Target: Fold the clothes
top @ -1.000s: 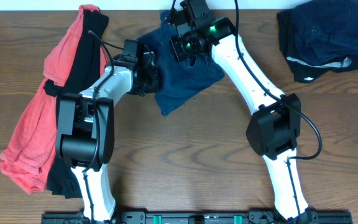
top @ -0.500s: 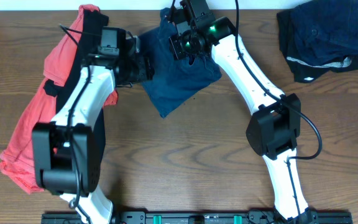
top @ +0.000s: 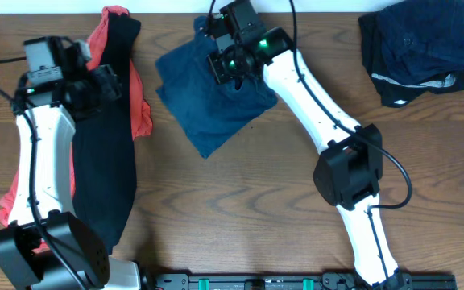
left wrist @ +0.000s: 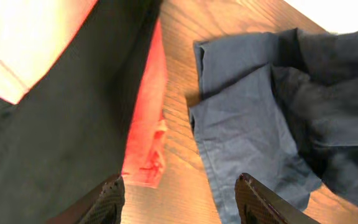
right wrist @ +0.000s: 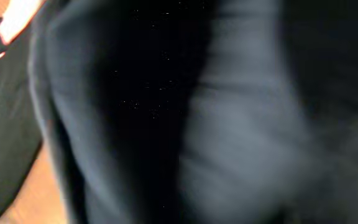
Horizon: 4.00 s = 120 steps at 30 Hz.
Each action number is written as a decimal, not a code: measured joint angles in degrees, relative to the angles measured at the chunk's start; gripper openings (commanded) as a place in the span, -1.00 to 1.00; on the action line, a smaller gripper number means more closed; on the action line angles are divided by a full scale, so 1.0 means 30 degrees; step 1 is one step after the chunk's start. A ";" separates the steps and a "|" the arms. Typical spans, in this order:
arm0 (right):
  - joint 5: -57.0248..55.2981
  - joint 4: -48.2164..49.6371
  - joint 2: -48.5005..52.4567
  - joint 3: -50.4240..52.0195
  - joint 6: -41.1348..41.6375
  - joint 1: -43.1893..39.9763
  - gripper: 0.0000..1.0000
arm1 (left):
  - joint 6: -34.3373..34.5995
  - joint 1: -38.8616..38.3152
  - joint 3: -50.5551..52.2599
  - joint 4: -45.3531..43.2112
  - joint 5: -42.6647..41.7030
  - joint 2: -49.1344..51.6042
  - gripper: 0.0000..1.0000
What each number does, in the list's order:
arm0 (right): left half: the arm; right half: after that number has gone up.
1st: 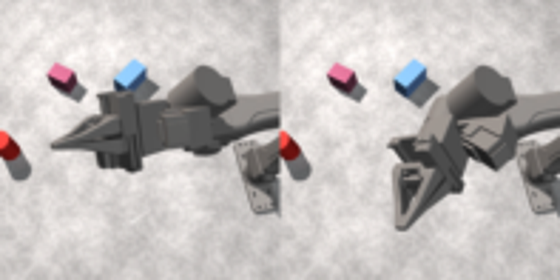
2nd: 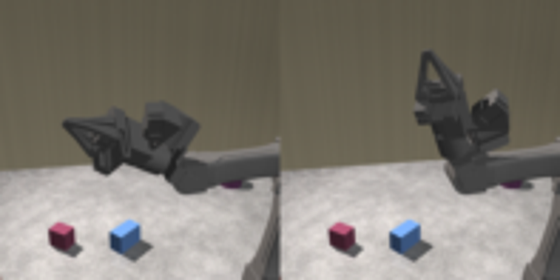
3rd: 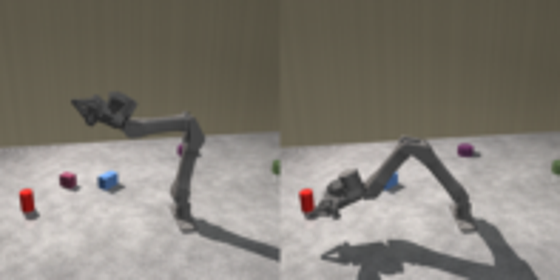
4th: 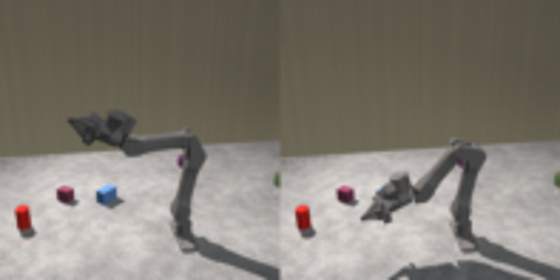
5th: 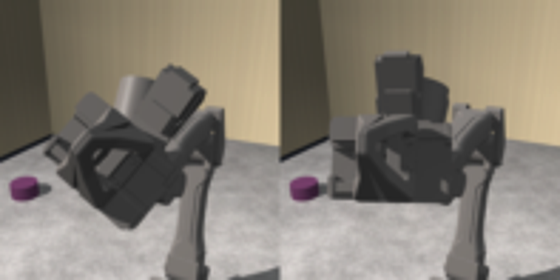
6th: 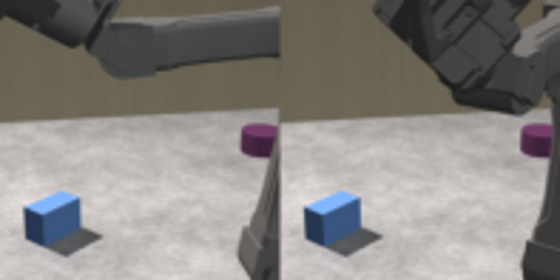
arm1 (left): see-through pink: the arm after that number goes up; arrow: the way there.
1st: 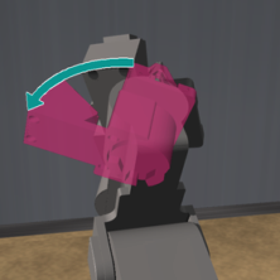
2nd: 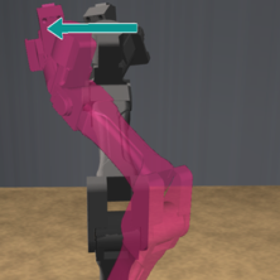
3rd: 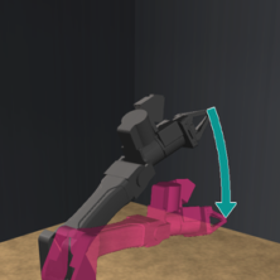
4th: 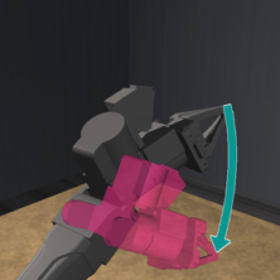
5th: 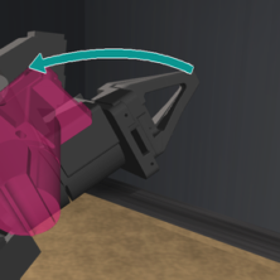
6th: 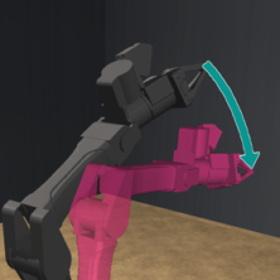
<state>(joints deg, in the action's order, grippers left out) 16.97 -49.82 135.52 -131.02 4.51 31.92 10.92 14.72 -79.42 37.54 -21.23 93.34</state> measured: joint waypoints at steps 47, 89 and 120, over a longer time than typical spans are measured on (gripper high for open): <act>-0.1515 -0.0248 0.0000 0.6084 -0.4612 -0.0240 0.13 | 0.0000 0.0036 0.0036 0.0248 0.0175 0.0102 0.19; -0.0452 0.2623 -0.2186 0.5792 0.2805 -0.2769 0.98 | 0.0000 0.0022 0.0044 -0.0138 0.0211 0.0641 0.20; -0.6914 -0.0765 0.0845 0.5552 0.0495 -0.4437 0.96 | 0.0000 0.0022 0.0095 0.0364 0.0211 0.0772 0.19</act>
<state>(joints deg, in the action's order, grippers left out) -3.77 -52.12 138.06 -114.37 6.00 18.61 10.92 14.79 -79.13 38.63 -20.60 95.66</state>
